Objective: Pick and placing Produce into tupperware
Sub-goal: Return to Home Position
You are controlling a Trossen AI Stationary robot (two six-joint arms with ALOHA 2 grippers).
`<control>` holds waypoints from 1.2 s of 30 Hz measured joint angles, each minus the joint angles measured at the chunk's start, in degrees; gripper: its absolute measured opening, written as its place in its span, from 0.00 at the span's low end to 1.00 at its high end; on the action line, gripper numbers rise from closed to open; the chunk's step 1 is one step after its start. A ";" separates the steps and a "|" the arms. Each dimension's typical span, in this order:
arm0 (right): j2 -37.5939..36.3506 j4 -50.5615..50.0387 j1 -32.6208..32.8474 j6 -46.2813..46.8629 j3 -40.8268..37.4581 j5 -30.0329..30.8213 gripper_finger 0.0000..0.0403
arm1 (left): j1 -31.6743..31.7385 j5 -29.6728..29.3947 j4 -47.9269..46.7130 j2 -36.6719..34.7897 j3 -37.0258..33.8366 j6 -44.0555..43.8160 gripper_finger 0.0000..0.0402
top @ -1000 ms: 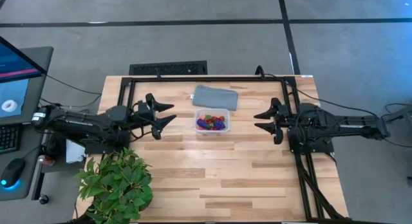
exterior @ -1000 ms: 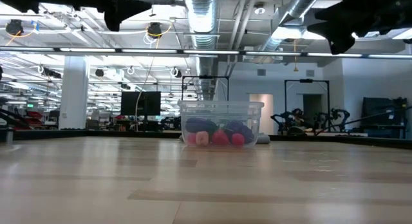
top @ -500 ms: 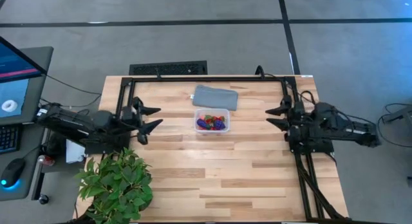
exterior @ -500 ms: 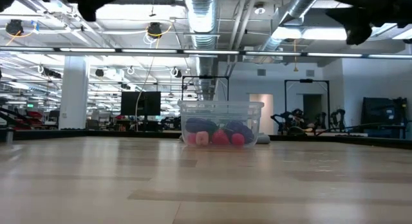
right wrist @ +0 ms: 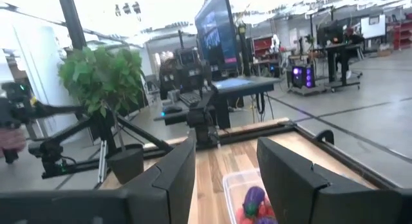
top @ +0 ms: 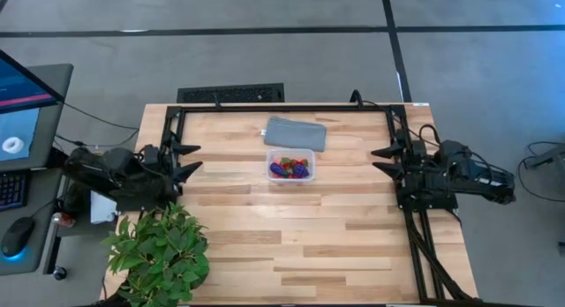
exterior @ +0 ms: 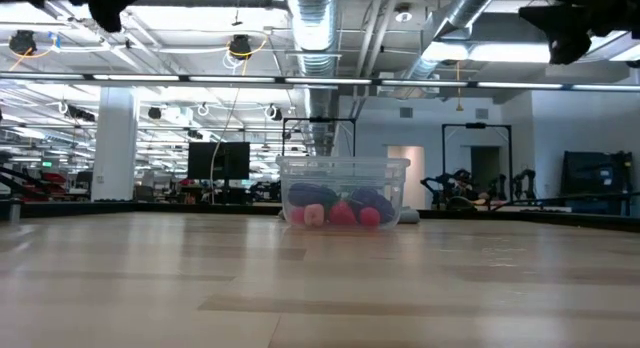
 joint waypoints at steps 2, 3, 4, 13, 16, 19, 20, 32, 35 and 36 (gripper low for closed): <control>-0.04 0.55 0.00 0.05 0.33 0.00 0.47 | 0.00 0.57 0.48 -2.55 -2.13 0.04 0.53; -0.04 0.52 -0.01 0.23 0.33 0.00 0.47 | 0.00 0.91 0.89 -3.76 -3.23 0.04 0.53; -0.02 0.25 -0.02 0.45 0.34 0.01 0.47 | 0.00 1.12 1.34 -5.11 -4.47 0.04 0.53; -0.02 0.37 -0.11 1.99 0.84 0.40 0.47 | -0.04 0.87 3.94 -7.18 -10.69 -0.02 0.53; -0.02 0.39 -0.11 2.03 0.84 0.42 0.47 | -0.11 0.29 1.35 -7.17 -10.70 -1.33 0.53; -0.02 0.06 -0.11 2.06 0.91 0.41 0.47 | -0.11 -2.56 -2.31 -7.11 -10.67 -3.89 0.53; -0.02 -0.11 -0.11 2.16 0.93 0.42 0.47 | -0.11 -3.71 -3.12 -7.11 -10.67 -4.86 0.53; -0.02 -1.35 -0.04 -0.84 0.99 0.47 0.47 | 0.07 -17.62 -13.46 -7.01 -10.67 -26.94 0.53; 0.00 -1.36 -0.12 -1.96 0.99 0.68 0.47 | -0.18 -15.05 -15.10 -6.98 -10.67 -22.11 0.53; -0.02 -1.52 -0.12 -2.25 0.99 0.65 0.47 | -0.41 -11.19 -14.05 -6.98 -10.67 -16.78 0.53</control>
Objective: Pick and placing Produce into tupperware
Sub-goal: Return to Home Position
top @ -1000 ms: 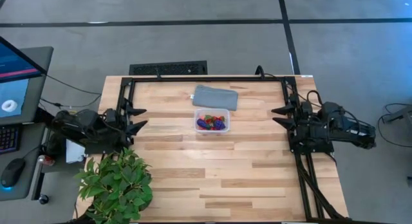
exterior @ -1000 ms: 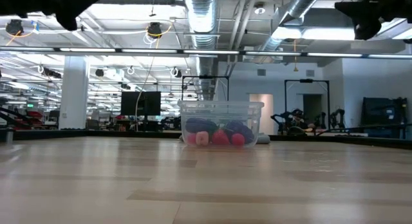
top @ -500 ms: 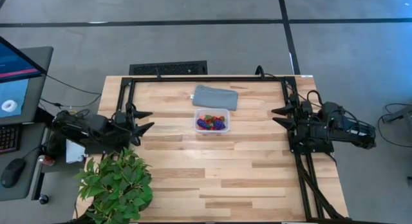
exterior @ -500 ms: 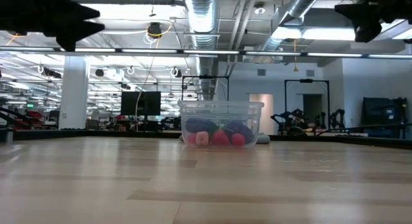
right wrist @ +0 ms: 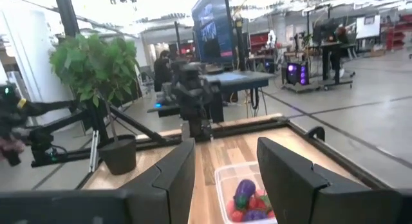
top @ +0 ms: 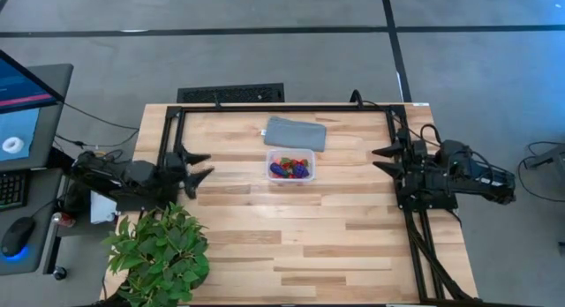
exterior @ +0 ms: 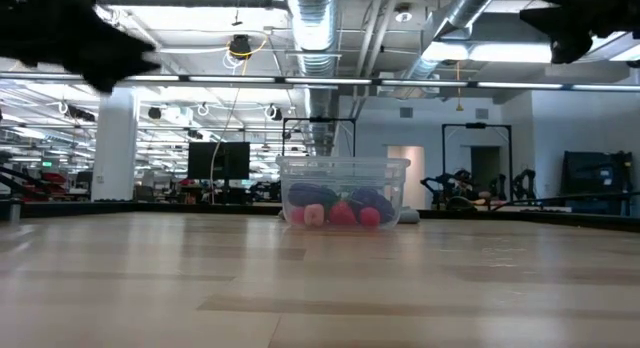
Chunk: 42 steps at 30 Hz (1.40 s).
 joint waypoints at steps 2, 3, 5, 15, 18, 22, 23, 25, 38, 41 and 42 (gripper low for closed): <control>0.00 -0.87 0.02 -0.13 -0.10 -0.17 0.47 | -0.52 8.30 4.41 0.02 0.00 11.64 0.53; 0.00 -0.90 0.12 0.04 -0.45 -0.21 0.47 | -0.57 10.12 6.98 0.02 0.00 16.27 0.53; 0.00 -0.80 0.38 0.92 -1.63 -0.27 0.47 | -0.62 10.48 10.73 -0.04 0.04 21.86 0.53; 0.00 14.06 4.25 0.27 -9.47 -0.34 0.47 | -0.62 5.02 14.90 0.00 0.04 26.53 0.53; 0.02 15.64 5.63 0.33 -11.12 -0.26 0.47 | -0.62 6.29 15.82 0.00 0.04 29.35 0.53; 0.02 15.22 6.55 0.33 -11.91 0.01 0.47 | -0.62 7.52 13.53 -0.02 0.04 29.49 0.53; 0.02 15.18 6.55 0.36 -12.27 -0.01 0.47 | -0.62 7.78 12.38 0.00 -0.03 28.88 0.53; 0.00 15.29 6.42 1.62 -13.58 0.01 0.47 | -0.62 7.76 11.99 -0.04 -1.32 26.73 0.53; 0.02 10.59 6.53 5.82 -15.80 -0.18 0.47 | -2.60 10.06 14.05 -0.14 -7.39 19.44 0.53; 0.02 10.48 6.51 5.19 -15.80 -0.17 0.47 | -3.66 9.89 13.65 -0.13 -7.39 19.52 0.53; 0.02 10.46 6.51 4.69 -15.80 -0.02 0.47 | -3.98 9.79 13.67 -0.13 -7.39 19.67 0.53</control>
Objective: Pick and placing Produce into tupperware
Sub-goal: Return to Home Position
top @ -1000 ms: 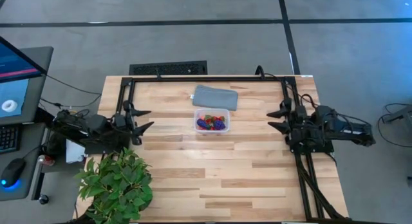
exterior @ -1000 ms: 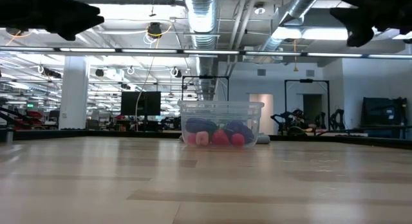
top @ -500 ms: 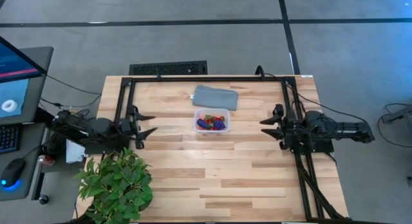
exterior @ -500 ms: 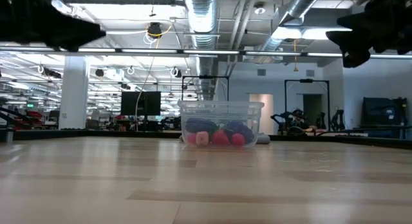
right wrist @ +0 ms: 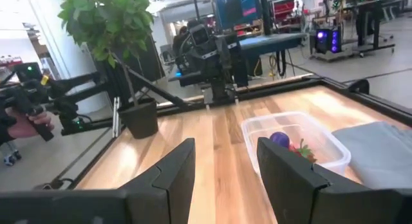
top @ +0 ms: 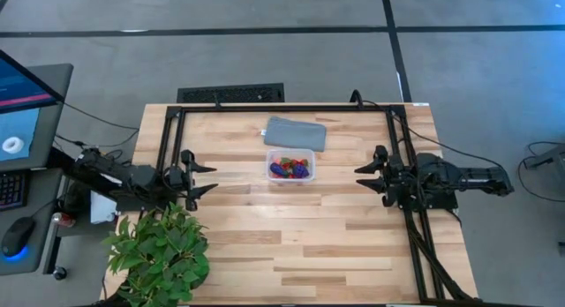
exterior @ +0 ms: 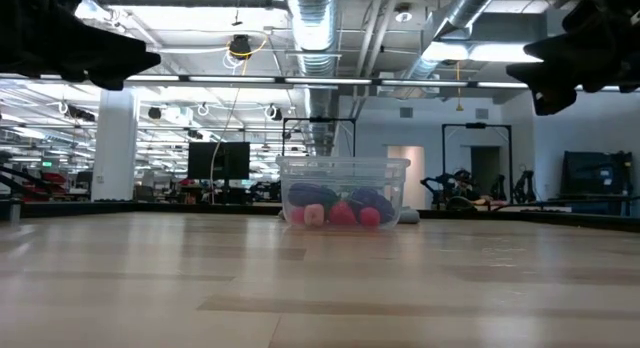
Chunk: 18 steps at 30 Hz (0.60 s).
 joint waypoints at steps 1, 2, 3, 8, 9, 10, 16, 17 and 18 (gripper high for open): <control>-0.02 0.03 0.00 -0.53 0.00 0.09 0.47 | -0.33 -0.26 -0.02 0.00 0.00 0.22 0.53; 0.00 0.09 0.00 -0.75 0.00 0.50 0.47 | -0.60 -0.96 0.00 0.00 -0.02 0.45 0.53; 0.00 0.15 0.00 -0.83 0.00 1.34 0.47 | -0.78 -2.18 0.09 0.00 -0.02 0.73 0.53; -0.02 3.57 -0.02 -4.06 0.00 5.94 0.47 | -1.05 -4.16 0.20 0.00 -0.04 5.64 0.53; -0.02 3.94 -0.11 -4.58 0.00 6.69 0.47 | -1.05 -3.17 0.20 0.00 -0.06 6.65 0.53; -0.02 3.85 -0.13 -4.71 0.00 7.41 0.47 | -1.03 -2.05 0.20 0.00 -0.07 7.30 0.53; -0.02 3.71 -0.11 -3.59 0.00 7.70 0.47 | -1.01 4.25 0.85 0.00 -0.11 8.63 0.53; -0.01 3.75 -0.11 -3.78 0.00 7.70 0.47 | -1.01 4.42 0.89 0.00 -0.11 8.71 0.53; 0.00 3.81 -0.11 -3.87 0.00 7.61 0.47 | -1.01 4.57 1.04 0.00 -0.13 8.89 0.53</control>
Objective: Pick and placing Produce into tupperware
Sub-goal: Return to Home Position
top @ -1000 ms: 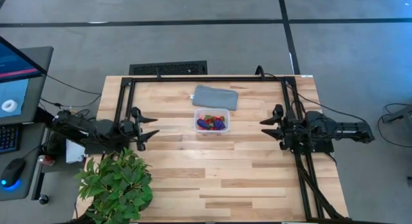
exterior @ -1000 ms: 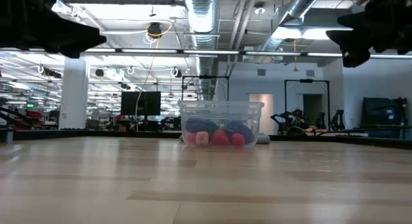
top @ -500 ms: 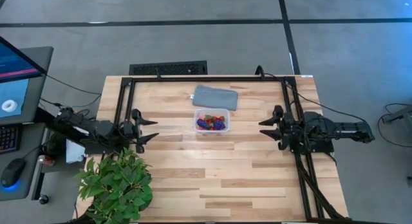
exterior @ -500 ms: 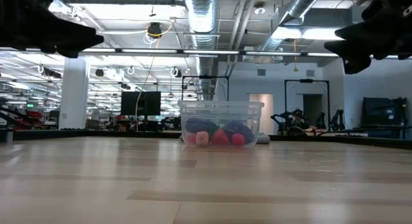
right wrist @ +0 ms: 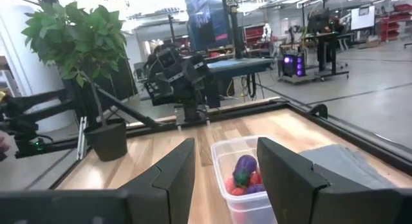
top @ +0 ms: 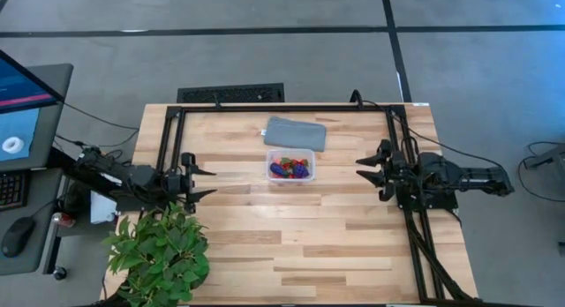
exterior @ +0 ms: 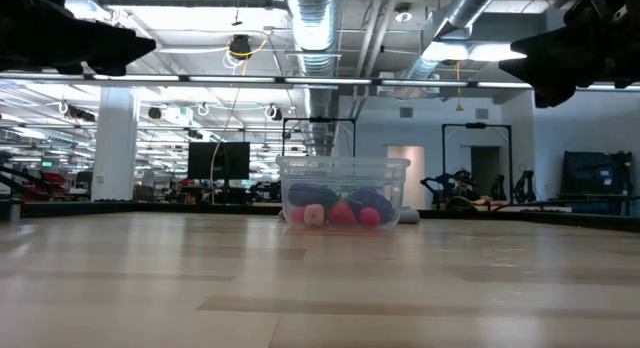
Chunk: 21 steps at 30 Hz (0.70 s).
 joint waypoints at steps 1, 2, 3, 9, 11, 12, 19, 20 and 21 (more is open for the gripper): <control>-0.02 0.03 0.00 -0.01 0.00 -0.20 0.47 | 0.00 0.44 0.53 0.00 0.00 0.21 0.53; -0.02 -0.18 0.00 -0.02 0.00 -0.39 0.47 | 0.04 1.02 1.17 0.00 0.00 0.25 0.53; -0.02 -0.64 0.01 -0.02 0.00 -0.51 0.47 | 0.02 1.47 1.39 0.00 -0.02 0.26 0.53; -0.01 -6.84 0.11 -0.55 0.00 -0.51 0.47 | 0.02 5.09 -0.39 0.00 -0.02 -1.73 0.53; 0.00 -9.05 0.11 -0.51 0.00 -0.51 0.47 | 0.02 5.86 -1.86 0.12 -0.03 -2.92 0.53; 0.00 -9.73 0.11 -0.52 0.00 -0.51 0.47 | 0.02 6.40 -1.87 0.26 -0.05 -2.98 0.53; 0.00 -10.25 0.04 -2.00 0.02 -0.46 0.47 | 0.02 7.87 -2.02 0.37 -0.07 0.45 0.53; -0.01 -10.31 0.04 -2.00 0.02 -0.46 0.47 | 0.02 7.88 -2.02 0.37 -0.07 0.37 0.53; 0.00 -10.36 0.04 -2.02 0.04 -0.46 0.47 | 0.02 7.88 -2.02 0.37 -0.07 -0.12 0.53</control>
